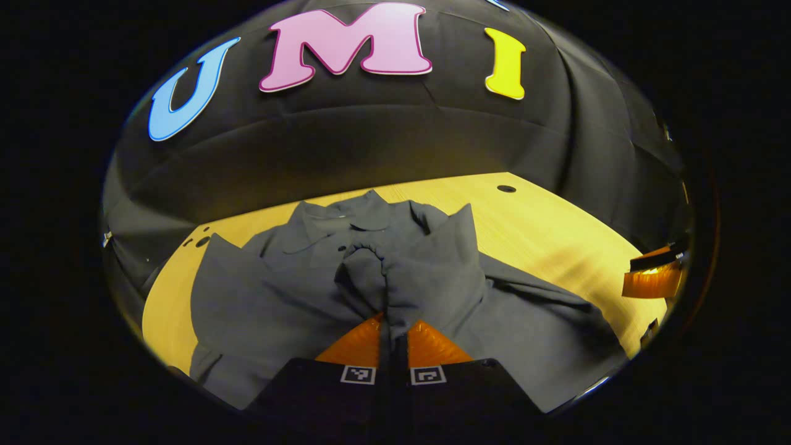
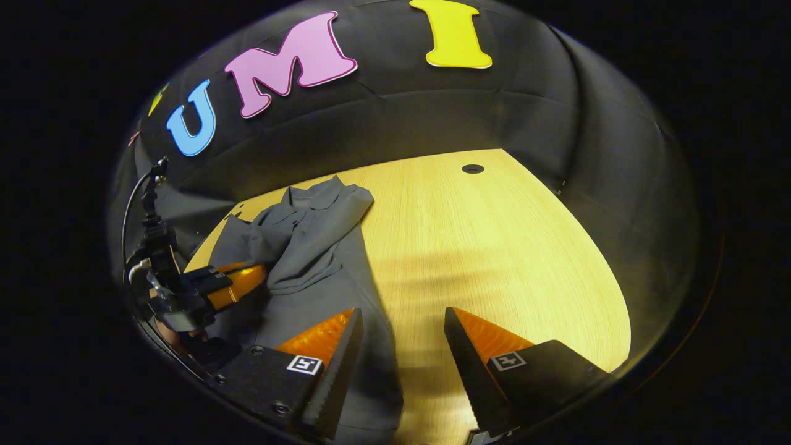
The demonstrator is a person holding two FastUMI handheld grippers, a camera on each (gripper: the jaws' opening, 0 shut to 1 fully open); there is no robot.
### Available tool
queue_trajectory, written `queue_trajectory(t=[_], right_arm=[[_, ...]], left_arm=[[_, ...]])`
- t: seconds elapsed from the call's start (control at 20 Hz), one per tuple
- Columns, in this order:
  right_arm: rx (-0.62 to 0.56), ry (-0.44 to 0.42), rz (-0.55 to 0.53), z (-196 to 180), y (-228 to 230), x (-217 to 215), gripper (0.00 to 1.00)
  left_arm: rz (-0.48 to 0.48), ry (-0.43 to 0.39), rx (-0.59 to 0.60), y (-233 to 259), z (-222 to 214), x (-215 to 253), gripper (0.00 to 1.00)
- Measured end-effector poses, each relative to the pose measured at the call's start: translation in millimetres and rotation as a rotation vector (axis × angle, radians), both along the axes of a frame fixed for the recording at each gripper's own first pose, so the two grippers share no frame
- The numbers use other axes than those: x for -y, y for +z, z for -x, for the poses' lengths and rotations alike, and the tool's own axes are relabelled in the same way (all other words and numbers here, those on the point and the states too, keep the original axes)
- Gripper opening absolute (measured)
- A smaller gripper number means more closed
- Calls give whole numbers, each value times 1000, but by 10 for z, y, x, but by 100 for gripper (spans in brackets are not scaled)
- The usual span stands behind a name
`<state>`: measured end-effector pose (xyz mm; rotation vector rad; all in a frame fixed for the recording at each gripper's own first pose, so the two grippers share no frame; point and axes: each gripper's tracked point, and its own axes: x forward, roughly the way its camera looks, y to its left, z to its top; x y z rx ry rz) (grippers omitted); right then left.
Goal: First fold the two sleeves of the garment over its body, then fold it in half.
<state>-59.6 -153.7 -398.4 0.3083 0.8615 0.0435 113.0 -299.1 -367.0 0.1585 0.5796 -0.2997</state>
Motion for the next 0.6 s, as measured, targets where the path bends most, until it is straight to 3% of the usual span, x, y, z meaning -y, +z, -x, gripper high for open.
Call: queue_trajectory(t=[0.2,0.3,0.35,0.4,0.5,0.6], right_arm=[[-4,-2,-7,-4,-9,-4,83],[-2,-6,-11,-8,3,-24,83],[-3,-8,-18,5,12,-36,83],[-6,-13,-27,9,18,-60,83],[-9,-22,-30,39,50,-84,83],[-8,-25,-24,95,115,-116,83]], left_arm=[[43,-55,-47,-94,124,126,19],[49,-74,-51,-56,172,143,41],[49,-88,-55,-52,197,166,46],[52,-111,-60,-21,256,203,30],[78,-178,-72,50,410,304,51],[123,-229,-82,186,615,346,46]])
